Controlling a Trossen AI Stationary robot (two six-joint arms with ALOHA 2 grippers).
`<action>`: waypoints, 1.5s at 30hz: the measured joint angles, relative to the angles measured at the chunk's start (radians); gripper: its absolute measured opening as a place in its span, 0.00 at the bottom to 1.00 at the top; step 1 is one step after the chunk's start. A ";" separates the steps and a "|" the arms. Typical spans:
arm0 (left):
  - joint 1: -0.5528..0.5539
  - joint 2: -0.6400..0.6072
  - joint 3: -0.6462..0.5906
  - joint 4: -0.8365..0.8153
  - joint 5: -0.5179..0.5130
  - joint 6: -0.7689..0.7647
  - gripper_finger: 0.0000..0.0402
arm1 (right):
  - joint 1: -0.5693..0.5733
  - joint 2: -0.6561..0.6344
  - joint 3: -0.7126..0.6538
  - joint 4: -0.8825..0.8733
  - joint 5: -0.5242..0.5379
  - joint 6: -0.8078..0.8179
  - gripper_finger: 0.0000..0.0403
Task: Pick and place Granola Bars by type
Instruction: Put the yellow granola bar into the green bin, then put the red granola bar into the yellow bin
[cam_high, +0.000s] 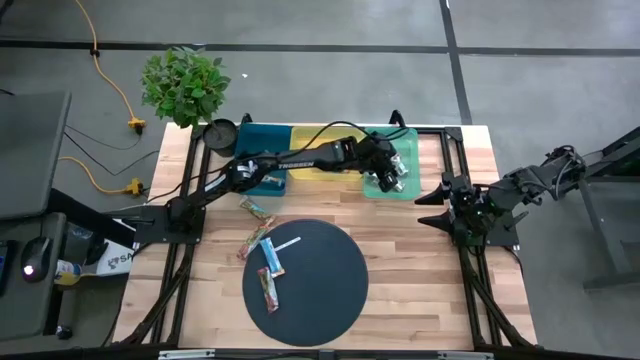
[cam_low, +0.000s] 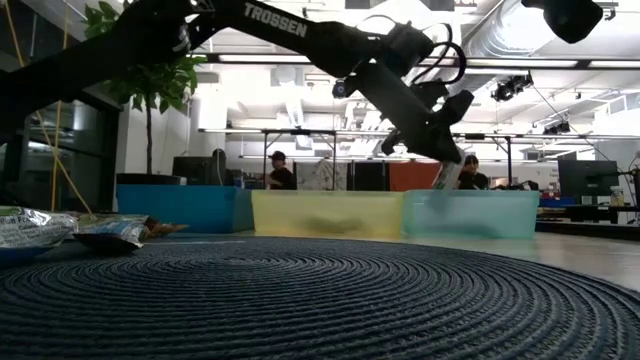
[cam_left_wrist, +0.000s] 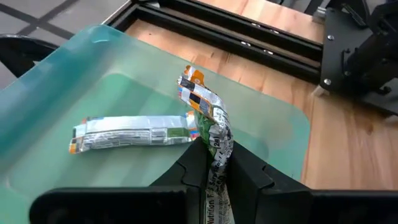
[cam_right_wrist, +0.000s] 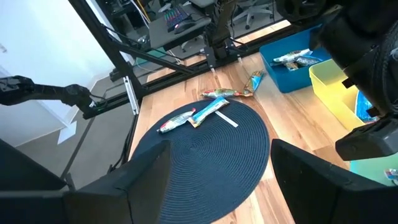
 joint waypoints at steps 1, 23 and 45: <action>0.000 0.000 0.000 -0.003 0.003 0.000 0.10 | 0.000 0.000 0.000 0.000 0.000 0.000 0.65; -0.001 -0.065 0.030 -0.101 0.014 -0.162 0.35 | 0.000 0.000 0.000 -0.005 -0.003 -0.001 0.65; -0.396 -0.357 0.028 -1.157 -0.648 -1.107 0.35 | 0.000 0.000 0.000 -0.042 -0.008 -0.017 0.65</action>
